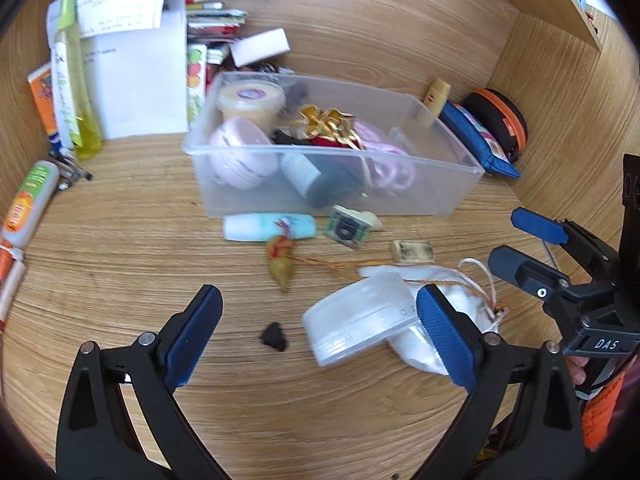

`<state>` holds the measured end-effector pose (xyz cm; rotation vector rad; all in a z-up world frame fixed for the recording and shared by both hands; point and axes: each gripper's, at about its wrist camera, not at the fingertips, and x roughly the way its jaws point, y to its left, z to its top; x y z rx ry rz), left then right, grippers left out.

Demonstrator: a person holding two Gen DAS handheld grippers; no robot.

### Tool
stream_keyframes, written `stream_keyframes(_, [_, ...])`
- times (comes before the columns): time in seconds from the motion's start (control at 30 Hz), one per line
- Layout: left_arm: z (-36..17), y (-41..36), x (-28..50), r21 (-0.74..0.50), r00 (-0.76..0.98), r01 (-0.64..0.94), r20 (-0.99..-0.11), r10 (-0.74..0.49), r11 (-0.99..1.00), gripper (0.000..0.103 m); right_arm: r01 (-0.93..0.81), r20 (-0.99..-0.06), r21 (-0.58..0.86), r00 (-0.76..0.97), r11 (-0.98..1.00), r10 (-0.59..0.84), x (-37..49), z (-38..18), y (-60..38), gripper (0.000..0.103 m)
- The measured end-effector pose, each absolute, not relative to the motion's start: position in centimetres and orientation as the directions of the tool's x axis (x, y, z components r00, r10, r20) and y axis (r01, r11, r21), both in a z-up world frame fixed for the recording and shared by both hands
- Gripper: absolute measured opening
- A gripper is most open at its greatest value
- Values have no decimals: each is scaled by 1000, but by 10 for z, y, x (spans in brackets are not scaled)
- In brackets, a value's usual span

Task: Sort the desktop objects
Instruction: 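Lift both open tools up out of the clear box, then grasp the frosted white round container with the left tool while the right tool grasps the small gold tag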

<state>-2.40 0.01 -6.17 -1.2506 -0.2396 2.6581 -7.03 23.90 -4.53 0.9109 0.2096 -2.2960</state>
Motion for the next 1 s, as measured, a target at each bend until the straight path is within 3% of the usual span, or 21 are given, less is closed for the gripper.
stream_keyframes(0.3, [-78, 14, -31, -223, -597, -107, -765, 242, -969, 99, 582, -674, 39, -585, -812, -451, -97, -53, 251, 85])
stream_keyframes(0.37, [-81, 14, -30, -217, -600, -104, -765, 236, -971, 99, 595, -694, 42, -561, -803, -452, -107, -59, 249, 79])
stream_keyframes(0.43, [-82, 12, -30, -218, -603, -96, -763, 232, -971, 99, 612, -718, 40, -532, -790, -449, -115, -66, 245, 62])
stream_keyframes(0.53, [-83, 10, -31, -211, -611, -89, -760, 221, -973, 99, 648, -749, 47, -481, -760, -456, -120, -78, 237, 52])
stream_keyframes(1.0, [-89, 4, -43, -193, -617, -87, -760, 205, -977, 99, 733, -795, 12, -406, -680, -451, -116, -95, 206, 49])
